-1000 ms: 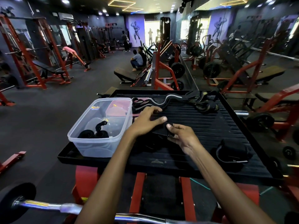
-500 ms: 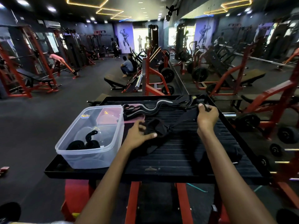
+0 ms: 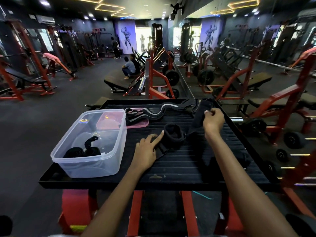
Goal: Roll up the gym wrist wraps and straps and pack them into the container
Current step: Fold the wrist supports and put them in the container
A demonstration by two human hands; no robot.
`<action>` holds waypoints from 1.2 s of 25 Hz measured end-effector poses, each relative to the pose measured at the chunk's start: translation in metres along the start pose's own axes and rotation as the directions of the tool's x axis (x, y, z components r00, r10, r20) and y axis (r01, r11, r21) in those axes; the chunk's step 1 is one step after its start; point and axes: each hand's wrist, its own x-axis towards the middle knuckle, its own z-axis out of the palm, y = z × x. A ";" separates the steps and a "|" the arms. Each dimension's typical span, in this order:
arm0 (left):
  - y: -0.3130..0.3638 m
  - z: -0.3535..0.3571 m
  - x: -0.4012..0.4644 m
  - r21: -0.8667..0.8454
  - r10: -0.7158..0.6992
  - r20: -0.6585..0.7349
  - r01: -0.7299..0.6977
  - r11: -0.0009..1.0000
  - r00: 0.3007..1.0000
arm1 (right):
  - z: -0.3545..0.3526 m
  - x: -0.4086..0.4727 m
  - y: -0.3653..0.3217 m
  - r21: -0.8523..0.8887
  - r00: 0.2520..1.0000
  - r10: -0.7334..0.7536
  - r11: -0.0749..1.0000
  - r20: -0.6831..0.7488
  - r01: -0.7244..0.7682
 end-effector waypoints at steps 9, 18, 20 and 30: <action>0.025 -0.019 0.021 -0.117 -0.155 0.218 0.184 0.976 0.964 | 0.003 -0.010 0.006 0.065 0.980 0.112 0.990 0.162 -0.124; 0.059 -0.004 0.005 -0.316 -0.125 -0.043 0.105 0.943 0.991 | -0.024 -0.010 0.000 -0.314 0.985 -0.161 0.933 0.069 0.175; 0.061 -0.004 -0.005 -0.301 -0.072 -0.111 0.036 0.953 0.991 | -0.024 -0.004 -0.009 -0.311 0.986 -0.164 0.936 0.032 0.165; 0.066 -0.025 0.012 -0.527 -0.250 0.148 0.290 0.798 0.957 | 0.037 -0.051 -0.038 -0.078 0.852 -0.218 0.954 0.475 0.288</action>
